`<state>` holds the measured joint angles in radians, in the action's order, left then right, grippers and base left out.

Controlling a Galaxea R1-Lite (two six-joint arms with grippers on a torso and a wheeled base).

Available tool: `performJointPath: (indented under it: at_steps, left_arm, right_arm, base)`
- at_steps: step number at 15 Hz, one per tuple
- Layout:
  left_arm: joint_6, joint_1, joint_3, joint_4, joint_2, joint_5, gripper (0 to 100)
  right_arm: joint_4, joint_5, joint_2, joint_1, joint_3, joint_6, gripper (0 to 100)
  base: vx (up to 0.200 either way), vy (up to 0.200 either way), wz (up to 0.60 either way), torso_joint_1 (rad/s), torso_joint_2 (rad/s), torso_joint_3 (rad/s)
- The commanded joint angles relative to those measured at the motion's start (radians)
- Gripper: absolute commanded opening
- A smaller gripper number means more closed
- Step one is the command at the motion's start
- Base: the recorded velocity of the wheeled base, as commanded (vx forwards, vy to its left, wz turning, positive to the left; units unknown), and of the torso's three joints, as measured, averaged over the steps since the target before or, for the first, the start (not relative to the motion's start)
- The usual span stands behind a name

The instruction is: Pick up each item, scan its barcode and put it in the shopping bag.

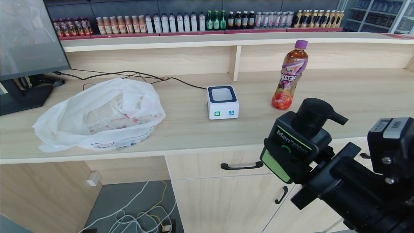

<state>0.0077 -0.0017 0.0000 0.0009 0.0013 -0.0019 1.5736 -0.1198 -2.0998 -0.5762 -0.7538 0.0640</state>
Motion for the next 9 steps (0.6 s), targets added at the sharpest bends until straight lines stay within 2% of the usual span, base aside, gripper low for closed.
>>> performJointPath:
  at_steps: [1,9]
  left_arm:
    - [0.0,0.0,0.0,-0.001,0.0,-0.001,100]
    - [0.0,0.0,0.0,-0.001,0.0,-0.001,100]
  right_arm:
    - [-0.003,0.0,-0.005,-0.002,0.004,0.0,0]
    - [-0.003,0.0,-0.014,-0.004,0.004,-0.006,0]
  base:
    - [0.0,0.0,0.0,0.0,0.0,0.0]
    - [0.0,0.0,0.0,0.0,0.0,0.0]
